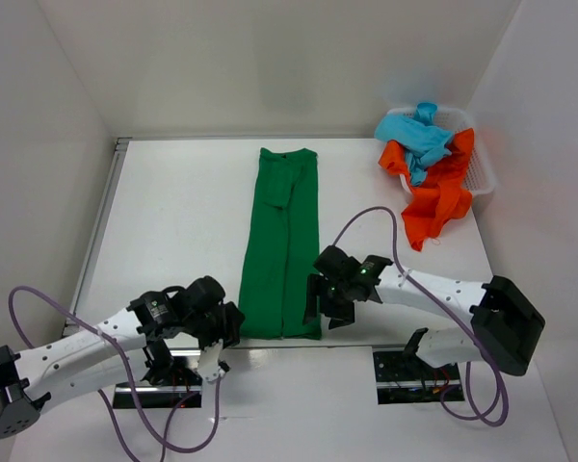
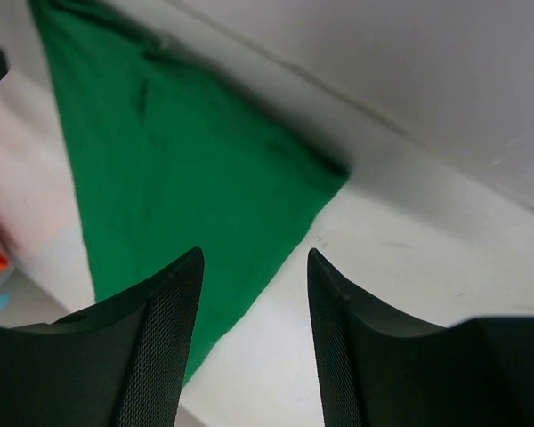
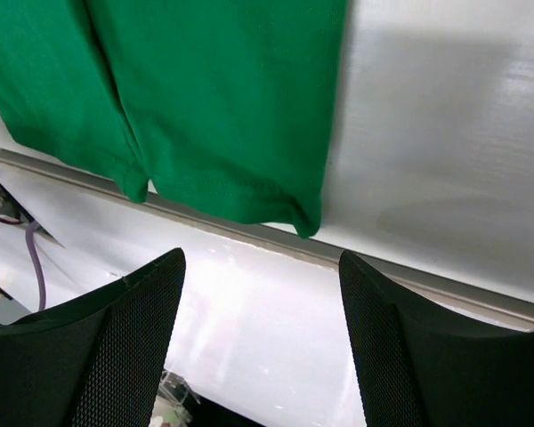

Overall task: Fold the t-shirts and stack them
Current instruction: Grab the bottom of the folded rectangular tshirt with both arms

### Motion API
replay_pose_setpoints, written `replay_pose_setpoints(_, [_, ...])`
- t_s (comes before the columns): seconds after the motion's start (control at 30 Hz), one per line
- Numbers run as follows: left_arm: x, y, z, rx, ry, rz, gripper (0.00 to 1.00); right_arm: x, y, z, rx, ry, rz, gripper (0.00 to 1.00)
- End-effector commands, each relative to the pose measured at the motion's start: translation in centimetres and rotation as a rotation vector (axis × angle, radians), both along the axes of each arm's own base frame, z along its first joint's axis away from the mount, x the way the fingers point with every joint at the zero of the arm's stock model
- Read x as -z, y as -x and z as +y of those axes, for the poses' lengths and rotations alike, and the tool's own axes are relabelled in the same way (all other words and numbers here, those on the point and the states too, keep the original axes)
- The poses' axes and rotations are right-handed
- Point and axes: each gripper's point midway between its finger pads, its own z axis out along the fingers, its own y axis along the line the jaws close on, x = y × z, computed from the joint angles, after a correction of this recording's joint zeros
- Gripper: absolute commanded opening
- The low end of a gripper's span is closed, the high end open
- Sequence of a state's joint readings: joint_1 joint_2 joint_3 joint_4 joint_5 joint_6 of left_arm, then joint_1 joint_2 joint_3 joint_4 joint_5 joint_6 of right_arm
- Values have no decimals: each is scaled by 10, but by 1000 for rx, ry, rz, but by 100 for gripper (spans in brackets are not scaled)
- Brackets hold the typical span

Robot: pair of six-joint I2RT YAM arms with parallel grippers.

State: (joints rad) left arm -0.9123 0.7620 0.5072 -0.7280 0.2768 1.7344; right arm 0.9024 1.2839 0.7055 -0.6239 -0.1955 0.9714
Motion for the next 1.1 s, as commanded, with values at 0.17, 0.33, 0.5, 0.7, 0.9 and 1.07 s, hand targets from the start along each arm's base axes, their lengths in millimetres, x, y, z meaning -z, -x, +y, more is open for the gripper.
replay_pose_setpoints(0.17, [20,25,-13,170,61,42,59,7,-9,10,-14,-20,1,74])
replay_pose_setpoints(0.33, [35,32,-13,193,0,104,59,8,-7,12,-27,-27,7,74])
replay_pose_setpoints(0.5, [54,25,-16,189,-123,159,58,12,-6,6,-35,-4,18,74])
replay_pose_setpoints(0.7, [62,6,-36,141,-158,187,55,19,-5,4,-25,2,29,73])
replay_pose_setpoints(0.9, [67,7,-28,107,-228,229,45,25,-4,4,-16,10,39,71])
replay_pose_setpoints(1.07, [58,21,-30,154,-168,238,29,41,0,2,-19,38,78,63])
